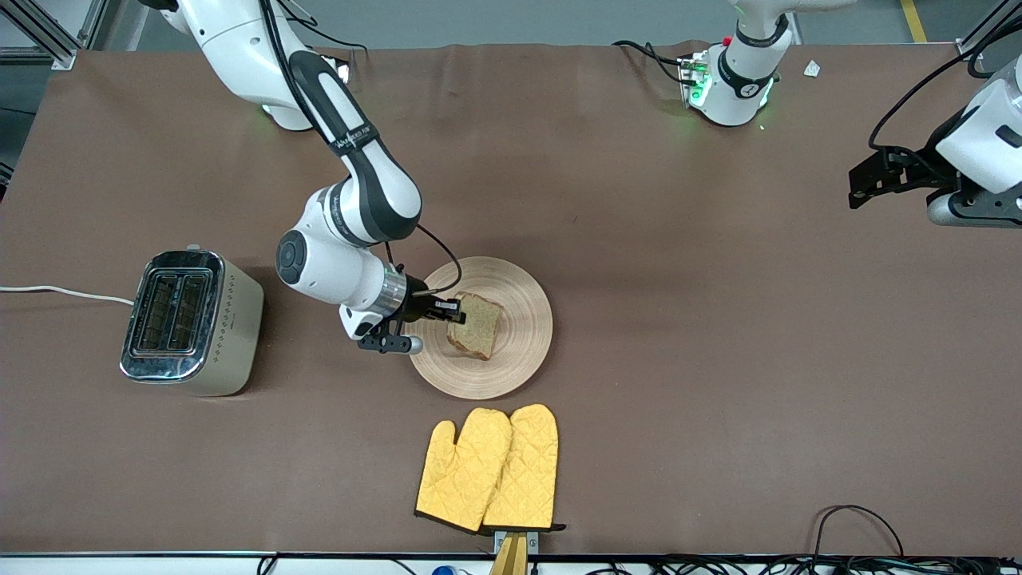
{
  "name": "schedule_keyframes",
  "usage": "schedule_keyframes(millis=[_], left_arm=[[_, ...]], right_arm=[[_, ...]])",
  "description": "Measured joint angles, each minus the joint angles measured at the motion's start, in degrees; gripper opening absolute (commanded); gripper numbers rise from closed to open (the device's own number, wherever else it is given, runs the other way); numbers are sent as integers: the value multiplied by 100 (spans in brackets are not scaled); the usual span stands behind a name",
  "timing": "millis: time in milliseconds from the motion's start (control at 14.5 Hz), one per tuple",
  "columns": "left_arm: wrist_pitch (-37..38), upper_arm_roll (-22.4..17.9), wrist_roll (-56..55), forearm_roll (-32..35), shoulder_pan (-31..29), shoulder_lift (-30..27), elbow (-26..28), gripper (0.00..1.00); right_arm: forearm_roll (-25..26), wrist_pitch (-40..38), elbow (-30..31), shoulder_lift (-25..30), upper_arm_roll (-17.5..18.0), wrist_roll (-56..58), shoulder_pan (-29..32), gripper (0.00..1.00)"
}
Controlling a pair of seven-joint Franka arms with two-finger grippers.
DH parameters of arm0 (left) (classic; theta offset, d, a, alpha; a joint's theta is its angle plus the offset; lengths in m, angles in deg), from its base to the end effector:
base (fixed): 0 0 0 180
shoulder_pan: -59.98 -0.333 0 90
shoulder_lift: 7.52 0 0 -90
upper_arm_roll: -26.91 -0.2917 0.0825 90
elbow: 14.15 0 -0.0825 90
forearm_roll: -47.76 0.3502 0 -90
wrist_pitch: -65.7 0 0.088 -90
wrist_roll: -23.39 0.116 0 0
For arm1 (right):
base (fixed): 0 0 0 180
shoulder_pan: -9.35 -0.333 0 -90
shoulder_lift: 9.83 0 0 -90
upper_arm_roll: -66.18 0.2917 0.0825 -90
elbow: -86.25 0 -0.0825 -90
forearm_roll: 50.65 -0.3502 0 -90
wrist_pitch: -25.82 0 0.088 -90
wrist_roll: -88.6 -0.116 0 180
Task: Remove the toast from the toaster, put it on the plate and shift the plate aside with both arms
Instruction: 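Carry the toast over the wooden plate and lower it down, then open the right gripper and withdraw it while the left gripper reaches in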
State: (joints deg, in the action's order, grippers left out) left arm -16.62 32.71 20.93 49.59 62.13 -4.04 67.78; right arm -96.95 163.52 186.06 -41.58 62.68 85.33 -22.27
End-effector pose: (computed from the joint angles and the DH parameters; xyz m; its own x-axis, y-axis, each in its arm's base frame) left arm 0.5198 -0.0667 0.6090 0.9944 -0.0914 -0.0524 -0.0929 -0.9953 -0.0280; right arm 0.5609 0.3145 0.2644 0.9904 -0.1154 -0.0757 -0.1379 -0.8458 -0.5154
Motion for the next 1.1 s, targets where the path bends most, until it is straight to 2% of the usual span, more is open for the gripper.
schedule_keyframes(millis=[207,276,414,552,621,828,966,1103], left_arm=[[0,0,0,0,0,1,0,100],[0,0,0,0,0,1,0,100],[0,0,0,0,-1,2,0,100],[0,0,0,0,-1,3,0,100],[0,0,0,0,-1,3,0,100],[0,1,0,0,0,3,0,100],[0,5,0,-24,4,3,0,100],[0,7,0,-39,6,3,0,100]], right_arm=[[0,-18,139,-30,-57,376,101,2],[0,-19,220,-33,-76,516,146,5],[0,-20,375,-42,-87,719,260,19],[0,-25,464,-44,-86,749,308,42],[0,-44,480,-44,-86,749,309,59],[0,-259,476,-38,-163,749,308,90],[17,-600,470,-30,-352,755,311,100],[151,-939,456,-2,-594,827,317,100]])
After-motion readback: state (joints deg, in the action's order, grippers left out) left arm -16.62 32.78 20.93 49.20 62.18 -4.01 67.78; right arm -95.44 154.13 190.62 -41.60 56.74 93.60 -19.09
